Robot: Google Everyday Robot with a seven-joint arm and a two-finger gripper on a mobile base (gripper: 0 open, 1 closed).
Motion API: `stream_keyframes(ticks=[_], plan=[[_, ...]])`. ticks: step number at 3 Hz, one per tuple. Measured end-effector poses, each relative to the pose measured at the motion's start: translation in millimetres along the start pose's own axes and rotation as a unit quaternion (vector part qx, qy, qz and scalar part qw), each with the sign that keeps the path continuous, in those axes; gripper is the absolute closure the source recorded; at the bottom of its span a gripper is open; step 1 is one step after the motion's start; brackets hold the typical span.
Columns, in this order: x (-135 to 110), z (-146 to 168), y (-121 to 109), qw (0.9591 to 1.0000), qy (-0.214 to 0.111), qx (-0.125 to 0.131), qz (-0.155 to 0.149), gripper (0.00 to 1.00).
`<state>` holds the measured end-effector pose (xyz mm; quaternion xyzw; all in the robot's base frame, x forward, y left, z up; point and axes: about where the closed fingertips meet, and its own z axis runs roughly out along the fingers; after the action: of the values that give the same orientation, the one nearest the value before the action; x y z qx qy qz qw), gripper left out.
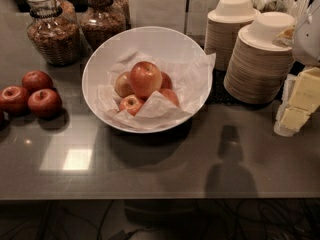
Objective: Pick apple from white bowl
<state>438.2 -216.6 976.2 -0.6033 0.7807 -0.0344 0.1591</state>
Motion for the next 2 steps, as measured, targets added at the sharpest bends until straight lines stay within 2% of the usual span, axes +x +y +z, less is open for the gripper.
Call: stream_keyframes(ticks=[1, 2], plan=[[-3.4, -0.7, -1.0, 1.0000, -0.006, 0.003, 0.000, 0.00], [-39.0, 7.5, -9.0, 0.9989, -0.045, 0.002, -0.012, 0.00]])
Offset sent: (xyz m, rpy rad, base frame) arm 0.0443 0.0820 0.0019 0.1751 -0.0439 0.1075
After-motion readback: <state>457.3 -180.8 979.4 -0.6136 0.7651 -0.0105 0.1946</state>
